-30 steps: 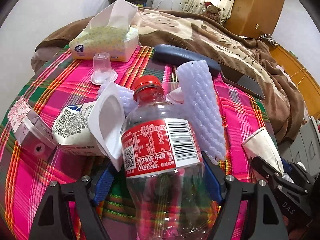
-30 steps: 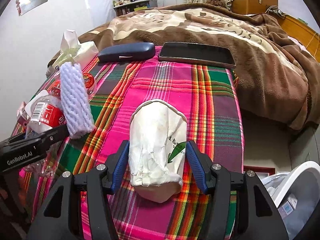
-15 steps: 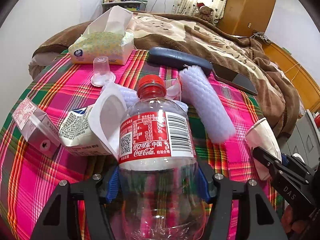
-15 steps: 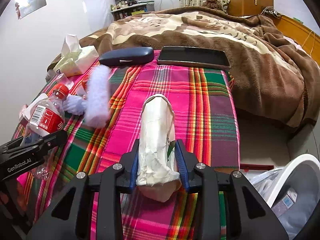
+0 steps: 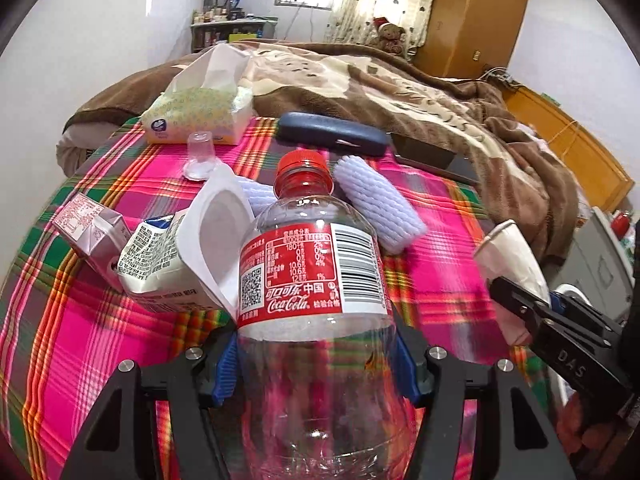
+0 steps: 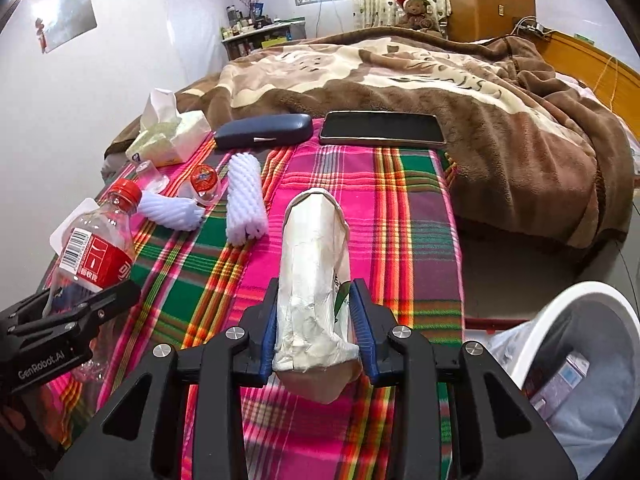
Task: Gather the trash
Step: 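Carry the Coca-Cola bottle and the white paper cup over the white bin with both tools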
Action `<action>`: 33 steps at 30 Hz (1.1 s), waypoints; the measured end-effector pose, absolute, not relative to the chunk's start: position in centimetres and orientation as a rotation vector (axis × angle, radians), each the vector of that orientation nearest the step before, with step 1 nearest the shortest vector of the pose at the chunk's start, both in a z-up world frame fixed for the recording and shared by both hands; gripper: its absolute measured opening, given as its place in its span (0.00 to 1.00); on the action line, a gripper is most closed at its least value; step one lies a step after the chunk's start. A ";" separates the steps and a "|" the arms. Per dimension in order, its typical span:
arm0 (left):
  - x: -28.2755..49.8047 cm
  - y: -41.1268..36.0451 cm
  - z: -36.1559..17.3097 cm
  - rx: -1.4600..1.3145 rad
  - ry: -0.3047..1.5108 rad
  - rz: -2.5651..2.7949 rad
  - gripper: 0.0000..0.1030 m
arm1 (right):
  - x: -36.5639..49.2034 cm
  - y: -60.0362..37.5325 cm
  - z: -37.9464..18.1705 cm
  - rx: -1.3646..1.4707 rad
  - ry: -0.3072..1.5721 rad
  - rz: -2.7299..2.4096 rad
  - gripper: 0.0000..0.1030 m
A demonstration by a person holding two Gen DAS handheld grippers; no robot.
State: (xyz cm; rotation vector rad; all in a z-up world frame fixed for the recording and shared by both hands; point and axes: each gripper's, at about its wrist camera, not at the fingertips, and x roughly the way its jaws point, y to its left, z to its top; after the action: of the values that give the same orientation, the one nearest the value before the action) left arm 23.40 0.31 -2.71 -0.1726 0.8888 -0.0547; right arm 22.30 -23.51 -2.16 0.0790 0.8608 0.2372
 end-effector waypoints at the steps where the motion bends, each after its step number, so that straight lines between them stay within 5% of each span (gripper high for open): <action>1: 23.0 0.1 -2.5 -0.168 0.885 -0.060 0.61 | 22.0 -23.6 -2.0 0.084 0.855 0.235 0.34; 33: 15.7 -9.8 1.8 -0.067 0.784 -0.317 0.61 | 13.7 -31.1 0.8 0.212 0.728 0.060 0.34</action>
State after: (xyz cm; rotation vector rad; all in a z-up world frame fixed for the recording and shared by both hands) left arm 15.68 -9.76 1.77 -0.0666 0.7842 -0.3168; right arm 13.72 -31.06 0.84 0.2121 0.7279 0.0600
